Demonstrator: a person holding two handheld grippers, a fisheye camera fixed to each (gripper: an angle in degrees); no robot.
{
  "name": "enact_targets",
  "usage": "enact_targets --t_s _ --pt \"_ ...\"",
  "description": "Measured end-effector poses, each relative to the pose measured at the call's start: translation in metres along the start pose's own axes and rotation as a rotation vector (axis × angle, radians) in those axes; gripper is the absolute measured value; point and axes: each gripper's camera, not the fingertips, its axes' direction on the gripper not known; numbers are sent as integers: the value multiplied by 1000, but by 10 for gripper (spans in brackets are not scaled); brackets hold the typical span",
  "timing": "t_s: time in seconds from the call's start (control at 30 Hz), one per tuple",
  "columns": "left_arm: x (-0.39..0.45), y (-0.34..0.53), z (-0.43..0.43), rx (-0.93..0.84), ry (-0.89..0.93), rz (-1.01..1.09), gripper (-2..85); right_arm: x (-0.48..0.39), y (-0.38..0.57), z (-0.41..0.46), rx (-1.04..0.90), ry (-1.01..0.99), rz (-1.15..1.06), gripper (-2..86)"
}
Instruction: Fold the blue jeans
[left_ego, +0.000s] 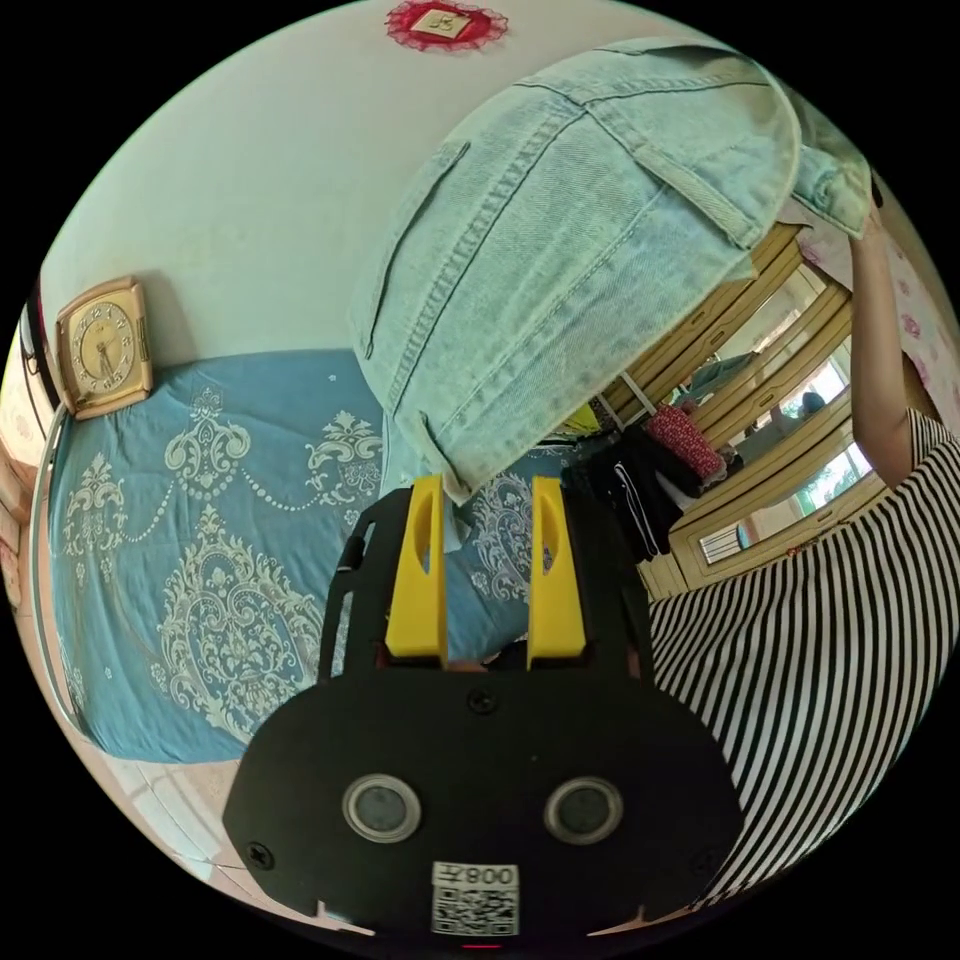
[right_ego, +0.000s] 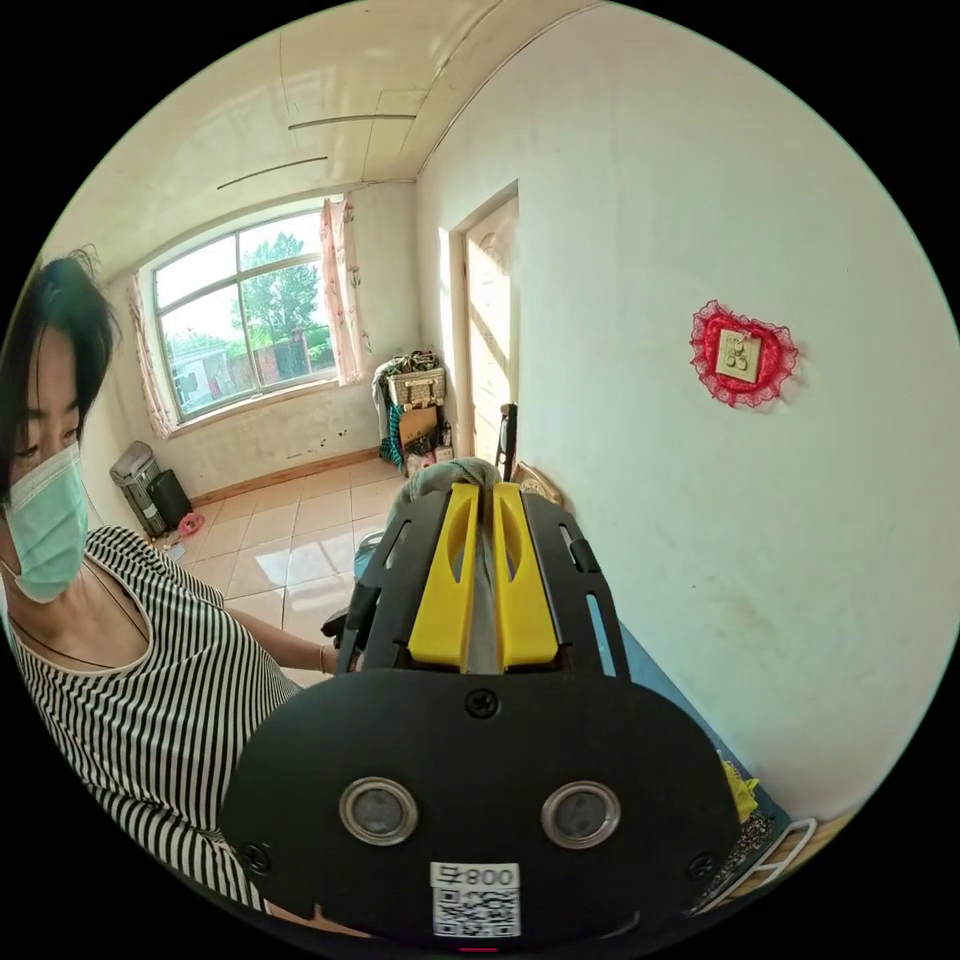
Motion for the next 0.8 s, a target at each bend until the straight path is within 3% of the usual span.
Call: enact_targets --t_s 0.17,0.5,0.8 --pt "4 8 -27 62 -38 -18 27 3 2 -18 14 22 32 20" --pt "25 89 -165 168 49 87 10 33 25 -70 112 154 154 20" --pt "99 168 -340 443 349 380 8 43 35 -127 261 295 228 20"
